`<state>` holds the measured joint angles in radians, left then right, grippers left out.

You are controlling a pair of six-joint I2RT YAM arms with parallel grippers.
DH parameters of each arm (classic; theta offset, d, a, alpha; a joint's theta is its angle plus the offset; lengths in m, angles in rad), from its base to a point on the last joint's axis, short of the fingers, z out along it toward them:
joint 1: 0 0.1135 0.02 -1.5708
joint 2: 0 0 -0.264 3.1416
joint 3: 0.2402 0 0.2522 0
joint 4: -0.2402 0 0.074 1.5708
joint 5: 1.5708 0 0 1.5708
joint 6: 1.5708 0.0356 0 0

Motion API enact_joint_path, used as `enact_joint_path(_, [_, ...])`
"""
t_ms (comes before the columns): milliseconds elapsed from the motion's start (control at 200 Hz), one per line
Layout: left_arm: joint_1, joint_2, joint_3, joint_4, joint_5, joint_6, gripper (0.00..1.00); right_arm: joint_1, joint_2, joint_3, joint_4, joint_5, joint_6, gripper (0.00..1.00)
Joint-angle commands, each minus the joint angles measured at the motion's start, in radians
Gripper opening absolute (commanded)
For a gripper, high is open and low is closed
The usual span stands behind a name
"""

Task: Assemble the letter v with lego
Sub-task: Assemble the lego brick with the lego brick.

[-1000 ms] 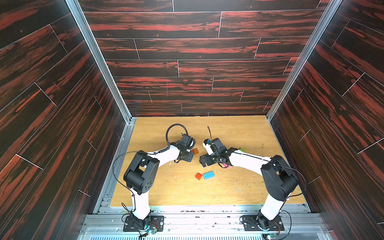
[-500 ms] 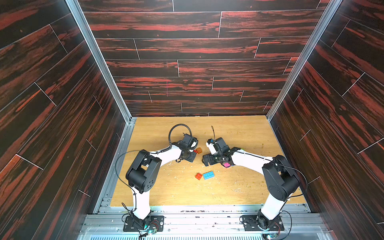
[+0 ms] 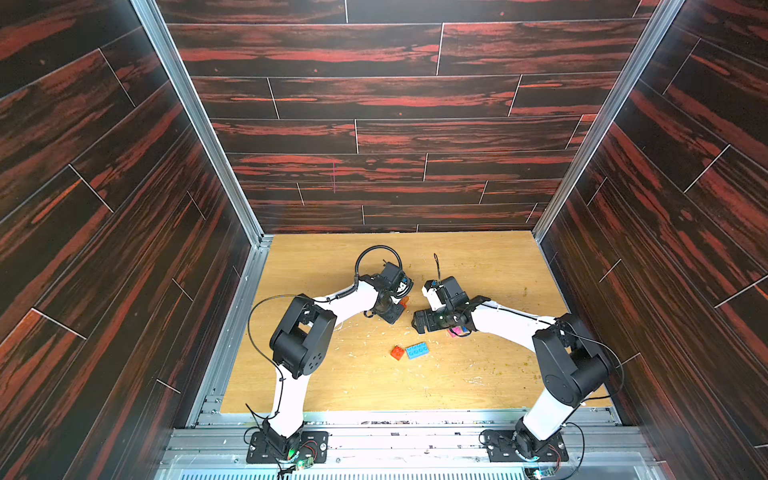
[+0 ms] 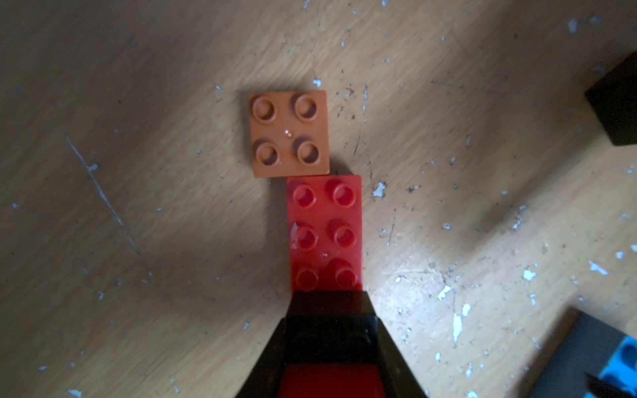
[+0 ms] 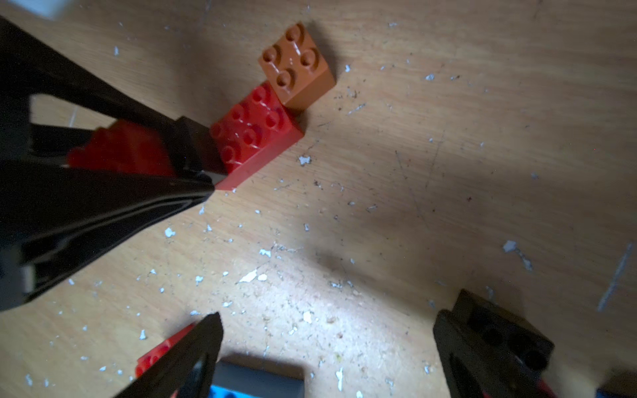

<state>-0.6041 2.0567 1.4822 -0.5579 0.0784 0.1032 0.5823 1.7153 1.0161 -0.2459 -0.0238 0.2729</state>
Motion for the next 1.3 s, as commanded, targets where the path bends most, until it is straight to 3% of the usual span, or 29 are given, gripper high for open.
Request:
enact_joint_path(0, [-0.016, 0.097, -0.056, -0.249, -0.029, 0.044, 0.29, -0.006, -0.025, -0.021, -0.001, -0.025, 0.009, 0.98])
enact_joint_path(406, [-0.028, 0.126, -0.083, -0.211, -0.115, -0.096, 0.29, -0.013, -0.023, -0.027, 0.009, -0.047, 0.01, 0.98])
enact_joint_path(822, [-0.029, 0.128, -0.118, -0.139, -0.001, -0.178, 0.29, -0.02, -0.028, -0.038, 0.016, -0.056, 0.011, 0.99])
enact_joint_path(1298, [-0.028, 0.128, 0.018, -0.32, 0.054, 0.083, 0.3, -0.026, -0.035, -0.045, 0.014, -0.059, 0.015, 0.98])
